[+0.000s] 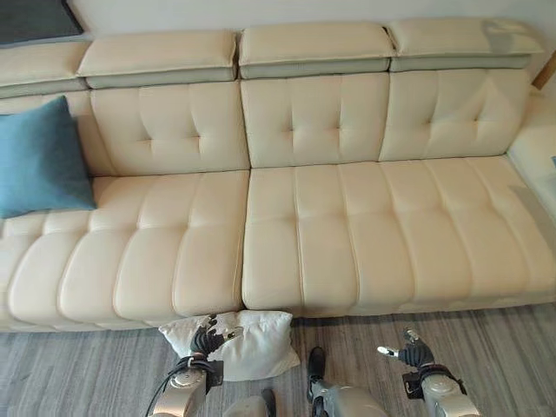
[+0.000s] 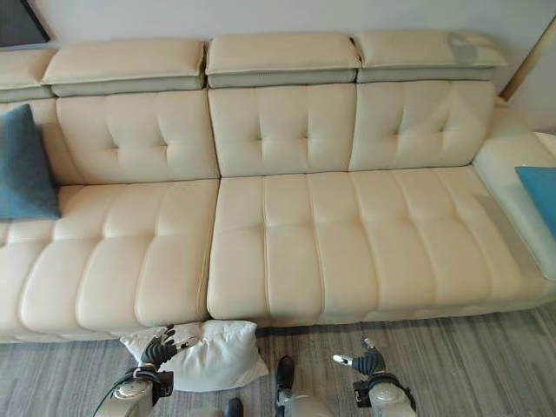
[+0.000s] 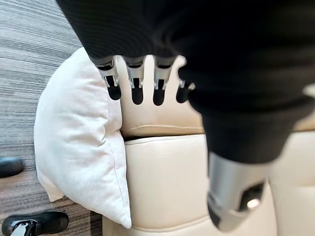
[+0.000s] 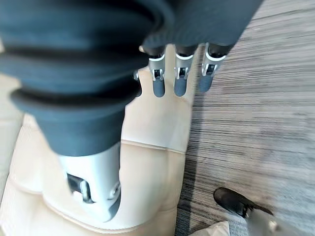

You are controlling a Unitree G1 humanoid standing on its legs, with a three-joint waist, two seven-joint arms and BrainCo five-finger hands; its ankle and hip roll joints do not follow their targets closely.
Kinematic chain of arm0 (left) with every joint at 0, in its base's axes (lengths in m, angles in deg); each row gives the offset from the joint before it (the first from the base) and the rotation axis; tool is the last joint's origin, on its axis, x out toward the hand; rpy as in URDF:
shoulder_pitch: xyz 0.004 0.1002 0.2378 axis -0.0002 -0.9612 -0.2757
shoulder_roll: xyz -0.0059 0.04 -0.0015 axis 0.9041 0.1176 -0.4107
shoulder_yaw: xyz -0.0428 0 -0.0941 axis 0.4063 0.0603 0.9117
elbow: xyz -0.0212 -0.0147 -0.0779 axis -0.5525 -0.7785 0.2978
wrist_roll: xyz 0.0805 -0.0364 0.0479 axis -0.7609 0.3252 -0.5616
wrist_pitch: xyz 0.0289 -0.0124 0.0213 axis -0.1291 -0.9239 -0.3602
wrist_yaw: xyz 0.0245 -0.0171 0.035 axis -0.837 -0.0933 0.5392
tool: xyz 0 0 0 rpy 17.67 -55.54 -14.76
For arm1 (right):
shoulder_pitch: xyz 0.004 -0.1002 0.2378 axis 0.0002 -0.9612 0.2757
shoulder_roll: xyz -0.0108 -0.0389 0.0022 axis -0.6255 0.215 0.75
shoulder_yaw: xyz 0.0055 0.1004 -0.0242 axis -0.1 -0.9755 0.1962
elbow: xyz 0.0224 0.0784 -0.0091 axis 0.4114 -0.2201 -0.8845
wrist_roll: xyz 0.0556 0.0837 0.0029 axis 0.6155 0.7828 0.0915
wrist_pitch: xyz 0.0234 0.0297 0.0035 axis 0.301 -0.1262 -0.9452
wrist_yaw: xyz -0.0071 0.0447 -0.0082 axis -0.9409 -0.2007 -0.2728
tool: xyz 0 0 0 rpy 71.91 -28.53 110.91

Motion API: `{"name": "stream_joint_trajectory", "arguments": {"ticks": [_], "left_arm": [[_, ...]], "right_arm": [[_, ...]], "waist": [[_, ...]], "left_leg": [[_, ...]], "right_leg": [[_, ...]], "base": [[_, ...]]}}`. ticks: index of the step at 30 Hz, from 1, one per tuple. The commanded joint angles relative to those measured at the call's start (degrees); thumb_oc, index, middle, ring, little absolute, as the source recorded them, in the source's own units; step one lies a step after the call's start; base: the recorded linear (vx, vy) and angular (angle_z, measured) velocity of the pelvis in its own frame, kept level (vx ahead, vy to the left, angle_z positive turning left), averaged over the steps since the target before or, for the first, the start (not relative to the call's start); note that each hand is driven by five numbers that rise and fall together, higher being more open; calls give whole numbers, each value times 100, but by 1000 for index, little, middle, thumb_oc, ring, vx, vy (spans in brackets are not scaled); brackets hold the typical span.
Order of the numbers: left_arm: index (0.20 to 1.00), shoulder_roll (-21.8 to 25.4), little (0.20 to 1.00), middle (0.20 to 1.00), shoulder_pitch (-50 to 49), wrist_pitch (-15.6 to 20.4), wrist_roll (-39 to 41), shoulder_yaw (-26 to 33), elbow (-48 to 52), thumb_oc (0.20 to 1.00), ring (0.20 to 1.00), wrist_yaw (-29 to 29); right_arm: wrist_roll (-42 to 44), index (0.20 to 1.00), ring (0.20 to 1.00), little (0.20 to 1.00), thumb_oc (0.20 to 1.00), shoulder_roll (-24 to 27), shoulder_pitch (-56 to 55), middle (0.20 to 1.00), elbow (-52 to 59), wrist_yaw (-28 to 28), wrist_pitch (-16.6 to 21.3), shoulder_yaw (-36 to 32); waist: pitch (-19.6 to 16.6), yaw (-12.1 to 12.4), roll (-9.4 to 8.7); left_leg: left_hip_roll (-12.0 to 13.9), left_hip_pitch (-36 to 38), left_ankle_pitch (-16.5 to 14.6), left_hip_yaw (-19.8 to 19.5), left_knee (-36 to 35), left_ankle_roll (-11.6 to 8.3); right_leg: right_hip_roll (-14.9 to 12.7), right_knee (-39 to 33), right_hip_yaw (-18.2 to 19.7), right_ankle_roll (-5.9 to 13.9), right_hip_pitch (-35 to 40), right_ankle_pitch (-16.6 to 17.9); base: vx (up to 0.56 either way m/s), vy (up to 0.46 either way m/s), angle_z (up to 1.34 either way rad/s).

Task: Pick up all the scattered cushions and arrange them neatly on the sofa.

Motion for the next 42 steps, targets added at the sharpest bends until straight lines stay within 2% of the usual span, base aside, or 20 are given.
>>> {"name": "stream_joint_trajectory", "arguments": {"ticks": [1,2,4,5,9,11,12,13,14,17,20,23,24,26,27,28,29,34,38,42], "left_arm": [[1000,25,1000,1000,78,172,-23,-46,4,1000,1000,21],[1000,25,1000,1000,77,172,-23,-46,4,1000,1000,21],[1000,19,1000,1000,87,166,32,-40,36,1000,1000,50],[1000,0,1000,1000,79,170,45,-21,-41,1000,1000,50],[1000,16,1000,1000,22,198,97,5,-39,1000,1000,46],[1000,40,1000,1000,6,190,112,24,-95,1000,1000,14],[1000,40,1000,1000,6,191,112,24,-95,1000,1000,14],[1000,69,1000,1000,10,188,94,14,-173,1000,1000,-16],[1000,69,1000,1000,11,188,94,14,-174,1000,1000,-16],[1000,185,1000,1000,124,213,-39,55,-404,1000,1000,-2],[1000,334,1000,1000,313,236,-53,166,-647,1000,1000,75],[1000,438,1000,1000,432,283,25,324,-942,1000,1000,194],[1000,439,1000,1000,433,283,26,325,-943,1000,1000,194],[1000,454,1000,1000,486,320,162,446,-1120,1000,1000,306],[1000,462,1000,1000,501,330,252,569,-1196,1000,1000,360],[1000,463,1000,1000,502,330,252,570,-1197,1000,1000,360],[1000,462,1000,1000,597,314,242,595,-1428,1000,1000,383],[1000,490,1000,1000,803,346,335,910,-2253,1000,1000,586],[1000,519,1000,1000,1089,355,203,885,-2634,1000,1000,768],[1000,689,1000,1000,1762,411,201,816,-2906,1000,1000,1224]], "right_arm": [[-25,1000,1000,1000,1000,162,-75,1000,27,38,164,73],[-25,1000,1000,1000,1000,162,-75,1000,27,38,164,73],[-30,1000,1000,1000,1000,179,-89,1000,21,44,148,66],[-48,1000,1000,1000,1000,202,-109,1000,-16,20,119,63],[-72,1000,1000,1000,1000,269,-118,1000,28,-15,86,64],[-77,1000,1000,1000,1000,264,-96,1000,31,-44,72,64],[-77,1000,1000,1000,1000,264,-96,1000,31,-44,72,64],[-107,1000,1000,1000,1000,226,-88,1000,-9,-64,58,54],[-107,1000,1000,1000,1000,225,-87,1000,-10,-64,58,54],[-76,1000,1000,1000,1000,45,-18,1000,-18,-57,42,39],[-130,1000,1000,1000,1000,-101,228,1000,-147,-7,23,165],[-200,1000,1000,1000,1000,-138,453,1000,-300,34,46,289],[-200,1000,1000,1000,1000,-139,454,1000,-301,34,46,289],[-236,1000,1000,1000,1000,-130,569,1000,-460,127,77,367],[-246,1000,1000,1000,1000,-125,642,1000,-556,185,72,376],[-246,1000,1000,1000,1000,-126,644,1000,-559,185,73,377],[-226,1000,1000,1000,1000,-101,697,1000,-726,260,100,354],[-79,1000,1000,1000,1000,-22,983,1000,-1137,476,72,131],[20,1000,1000,1000,1000,-55,1215,1000,-1349,594,113,129],[43,1000,1000,1000,1000,-26,1923,1000,-1406,871,168,332]], "waist": [[-88,-54,12],[-88,-55,12],[-82,-85,7],[-117,-119,46],[-130,-83,122],[-115,-50,137],[-114,-46,137],[-118,-27,142],[-119,-27,140],[-96,-1,48],[-10,97,-23],[1,151,-2],[-9,151,-4],[-79,295,-92],[-65,394,-160],[-67,396,-161],[-24,347,-173],[307,276,-159],[463,224,-116],[747,182,-41]], "left_leg": [[163,-11,386,62,-304,-72],[163,-11,386,61,-304,-72],[437,-13,578,93,-423,-104],[675,30,852,-32,-646,-181],[790,60,998,-379,-814,-272],[727,91,802,-466,-810,-242],[726,91,799,-462,-806,-241],[619,131,648,-412,-877,-205],[616,129,647,-412,-875,-203],[264,84,396,-304,-1026,-12],[118,-132,366,-23,-1026,91],[104,-333,400,163,-1026,142],[102,-345,403,163,-1026,143],[59,-546,372,276,-1026,119],[70,-596,375,391,-1026,95],[71,-599,375,394,-1026,95],[59,-702,461,396,-1026,71],[114,-886,659,359,-1026,28],[90,-1164,714,272,-936,22],[52,-1711,730,198,-659,37]], "right_leg": [[-341,224,83,688,601,-1192],[-341,225,82,688,601,-1193],[-447,294,-34,674,475,-1248],[-511,307,-121,675,458,-1294],[-626,338,-135,733,521,-1289],[-710,357,-77,791,522,-1238],[-711,358,-73,792,522,-1237],[-823,346,-66,876,535,-1135],[-826,343,-67,878,536,-1133],[-1153,127,92,1199,283,-498],[-1246,11,160,1388,-130,-131],[-1033,361,71,1303,-159,-457],[-1035,360,72,1303,-171,-454],[-829,411,-112,1212,-15,-788],[-813,235,-331,1202,-57,-745],[-811,226,-329,1201,-57,-739],[-721,72,-36,1150,-123,-737],[-736,11,-109,1096,-355,-686],[-766,11,-146,1080,-600,-634],[-836,245,-110,1063,-1119,-579]], "base": [[-3,24,10],[-26,48,14],[-22,123,24],[33,232,34],[53,326,43],[22,333,17],[15,400,9],[8,303,3],[-18,632,10],[-84,565,2],[-156,381,-11],[-74,211,-44],[-22,138,-62],[-28,72,-57],[-21,5,-46],[-20,-24,-60],[0,-24,-44],[-12,-31,14],[-6,-3,-2],[-36,28,10]]}}
